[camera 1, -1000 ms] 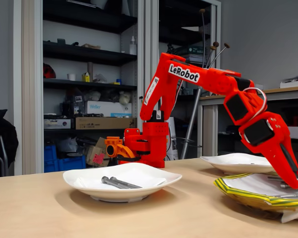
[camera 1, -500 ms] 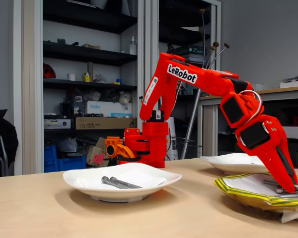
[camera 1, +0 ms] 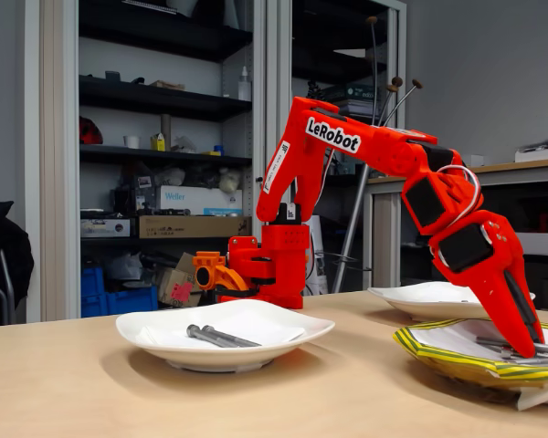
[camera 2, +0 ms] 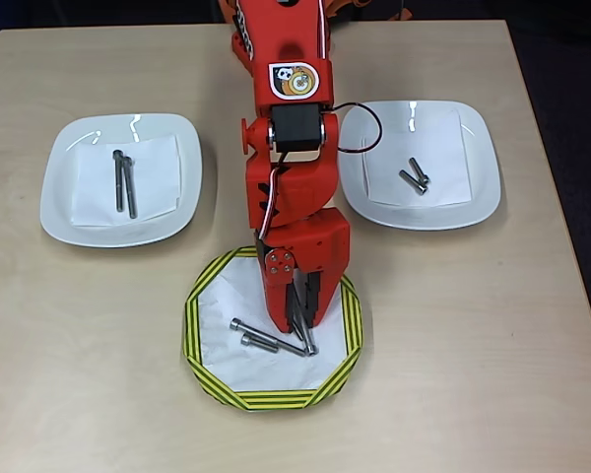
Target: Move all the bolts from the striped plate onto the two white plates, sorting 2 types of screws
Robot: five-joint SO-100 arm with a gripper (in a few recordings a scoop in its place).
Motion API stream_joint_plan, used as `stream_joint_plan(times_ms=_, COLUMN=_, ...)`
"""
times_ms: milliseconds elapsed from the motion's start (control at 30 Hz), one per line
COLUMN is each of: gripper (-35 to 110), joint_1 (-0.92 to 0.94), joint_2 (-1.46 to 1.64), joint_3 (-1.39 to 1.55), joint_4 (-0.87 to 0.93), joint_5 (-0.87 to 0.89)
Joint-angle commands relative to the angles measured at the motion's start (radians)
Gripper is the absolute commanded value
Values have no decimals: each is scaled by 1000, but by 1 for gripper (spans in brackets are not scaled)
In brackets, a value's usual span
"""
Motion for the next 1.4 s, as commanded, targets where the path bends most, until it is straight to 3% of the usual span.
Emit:
stream_joint_plan(times_ms=0, gripper=2, joint_1=-8, joint_2=57, joint_3=-2, joint_4=-2, joint_5=18)
stream_joint_plan(times_ms=433, gripper=0, joint_1=11, joint_2=81, joint_3=-20, joint_4=34, joint_5=-15)
stream_joint_plan(times_ms=700, gripper=0, joint_1=72, joint_2=92, joint_3=-287, joint_4=295, joint_5=-126)
stream_joint_plan(times_ms=967, gripper=0, joint_1=66, joint_2=77, joint_3=-87, joint_4=104, joint_5=-60)
stream_joint_plan(times_ms=1367, gripper=0, joint_1=112, joint_2=210, joint_3=-48, joint_4=268, joint_5=-40)
